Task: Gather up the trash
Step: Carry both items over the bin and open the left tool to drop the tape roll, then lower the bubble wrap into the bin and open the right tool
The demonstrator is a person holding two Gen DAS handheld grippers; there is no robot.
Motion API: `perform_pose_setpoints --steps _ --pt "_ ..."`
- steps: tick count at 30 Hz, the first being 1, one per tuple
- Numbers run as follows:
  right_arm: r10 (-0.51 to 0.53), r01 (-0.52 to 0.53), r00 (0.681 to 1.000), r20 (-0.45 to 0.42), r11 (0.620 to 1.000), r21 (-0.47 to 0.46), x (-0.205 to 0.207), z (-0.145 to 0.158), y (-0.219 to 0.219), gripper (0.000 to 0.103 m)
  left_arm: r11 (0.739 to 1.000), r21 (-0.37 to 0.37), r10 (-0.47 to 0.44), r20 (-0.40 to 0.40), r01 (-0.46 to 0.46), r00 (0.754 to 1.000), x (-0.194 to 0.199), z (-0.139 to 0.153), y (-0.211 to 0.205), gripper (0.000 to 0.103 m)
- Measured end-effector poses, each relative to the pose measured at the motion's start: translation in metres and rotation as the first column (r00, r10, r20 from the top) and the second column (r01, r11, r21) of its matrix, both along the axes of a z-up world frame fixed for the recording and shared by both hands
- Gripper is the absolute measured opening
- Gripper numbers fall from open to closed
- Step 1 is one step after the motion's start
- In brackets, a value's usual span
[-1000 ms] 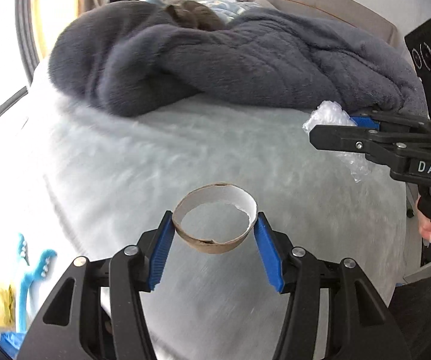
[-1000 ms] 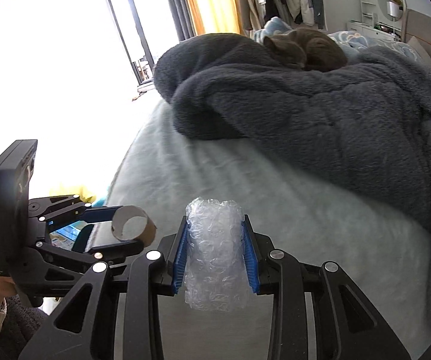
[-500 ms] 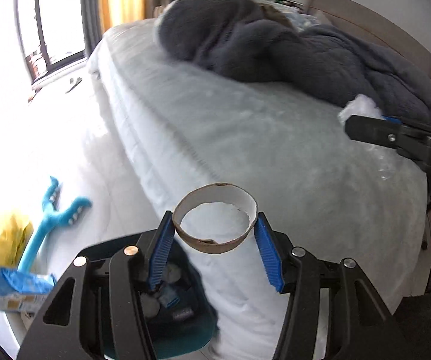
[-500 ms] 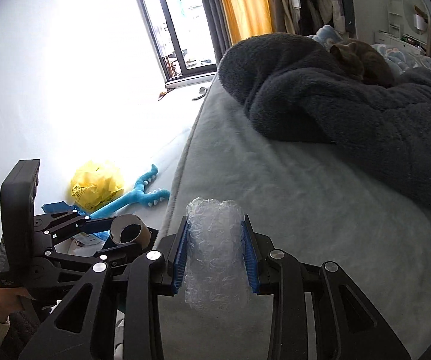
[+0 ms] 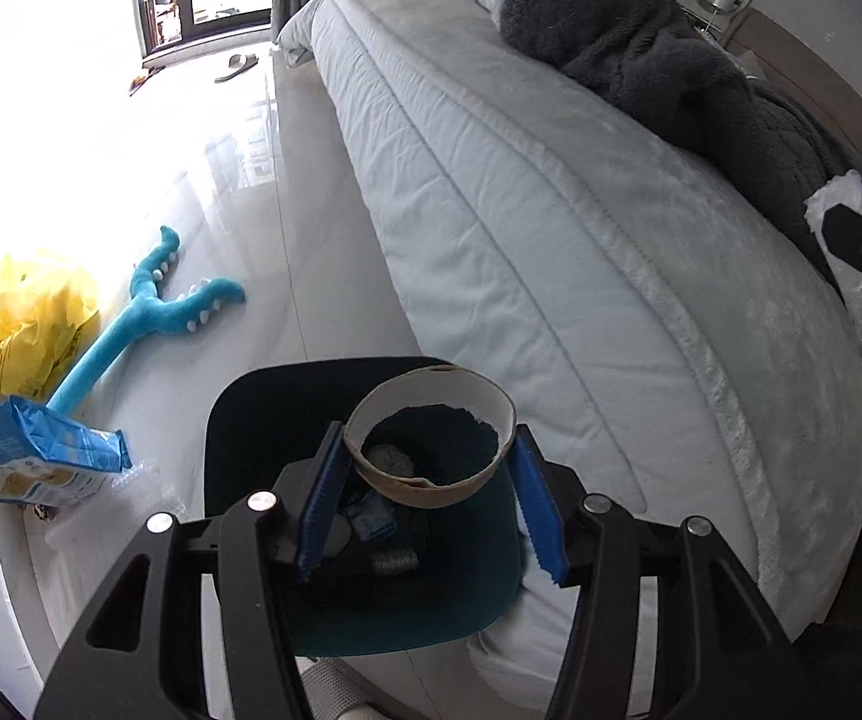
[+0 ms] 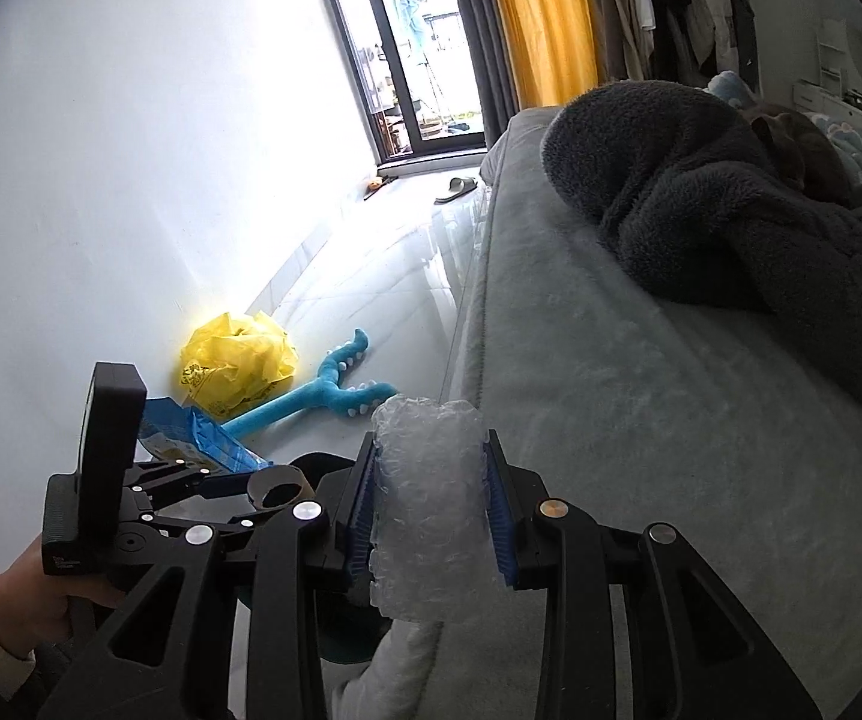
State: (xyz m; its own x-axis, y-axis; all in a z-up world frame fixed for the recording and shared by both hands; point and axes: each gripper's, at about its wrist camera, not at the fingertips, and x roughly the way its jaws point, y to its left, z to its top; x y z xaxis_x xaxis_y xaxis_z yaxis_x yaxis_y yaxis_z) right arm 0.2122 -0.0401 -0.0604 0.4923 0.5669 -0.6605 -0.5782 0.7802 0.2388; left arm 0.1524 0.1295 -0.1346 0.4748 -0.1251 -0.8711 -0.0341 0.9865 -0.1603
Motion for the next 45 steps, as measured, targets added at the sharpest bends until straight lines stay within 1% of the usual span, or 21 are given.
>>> perform_pose_setpoints --steps 5,10,14,17,19,20,21,26,34,37,42,45 --pt "0.03 -0.03 1.0 -0.001 1.0 0.001 -0.003 -0.002 0.024 0.033 1.0 0.003 0.03 -0.071 -0.03 0.997 -0.005 -0.021 0.021 0.057" --pt "0.058 -0.058 0.998 -0.009 0.998 0.003 -0.005 -0.006 0.046 0.033 0.998 -0.019 0.062 -0.147 -0.065 0.987 -0.01 -0.041 0.045 0.057" --pt "0.083 -0.083 0.996 -0.014 0.997 0.0 -0.008 -0.008 0.065 0.033 0.996 -0.034 0.071 -0.193 -0.079 0.979 -0.015 -0.051 0.056 0.058" --pt "0.106 -0.106 0.994 -0.025 0.994 0.004 -0.01 -0.013 0.078 0.033 0.996 -0.039 0.073 -0.218 -0.083 0.973 -0.018 -0.055 0.062 0.073" --pt "0.115 -0.115 0.993 -0.034 0.993 -0.006 -0.009 -0.017 0.088 0.033 0.995 -0.031 0.081 -0.222 -0.09 0.972 -0.021 -0.056 0.067 0.074" --pt "0.118 -0.118 0.992 -0.039 0.993 -0.012 -0.009 -0.02 0.092 0.033 0.995 -0.028 0.087 -0.223 -0.095 0.971 -0.022 -0.056 0.071 0.077" --pt "0.121 -0.122 0.992 -0.044 0.992 -0.018 -0.009 -0.023 0.097 0.033 0.994 -0.024 0.095 -0.221 -0.103 0.971 -0.023 -0.056 0.074 0.08" --pt "0.141 -0.146 0.985 -0.099 0.988 -0.044 -0.006 -0.042 0.114 0.033 0.99 -0.016 0.136 -0.191 -0.141 0.972 -0.029 -0.047 0.093 0.084" --pt "0.154 -0.173 0.972 -0.178 0.981 -0.092 -0.005 -0.079 0.143 0.033 0.984 -0.017 0.177 -0.119 -0.18 0.977 -0.039 -0.03 0.114 0.087" --pt "0.164 -0.192 0.963 -0.216 0.974 -0.117 -0.005 -0.094 0.155 0.034 0.983 -0.02 0.182 -0.08 -0.184 0.98 -0.043 -0.022 0.118 0.087" --pt "0.161 -0.204 0.954 -0.253 0.967 -0.153 -0.007 -0.114 0.165 0.034 0.98 -0.026 0.195 -0.011 -0.195 0.981 -0.048 -0.007 0.126 0.087" --pt "0.164 -0.218 0.946 -0.28 0.96 -0.175 -0.007 -0.125 0.17 0.034 0.984 -0.007 0.176 0.042 -0.176 0.983 -0.049 0.003 0.124 0.088"
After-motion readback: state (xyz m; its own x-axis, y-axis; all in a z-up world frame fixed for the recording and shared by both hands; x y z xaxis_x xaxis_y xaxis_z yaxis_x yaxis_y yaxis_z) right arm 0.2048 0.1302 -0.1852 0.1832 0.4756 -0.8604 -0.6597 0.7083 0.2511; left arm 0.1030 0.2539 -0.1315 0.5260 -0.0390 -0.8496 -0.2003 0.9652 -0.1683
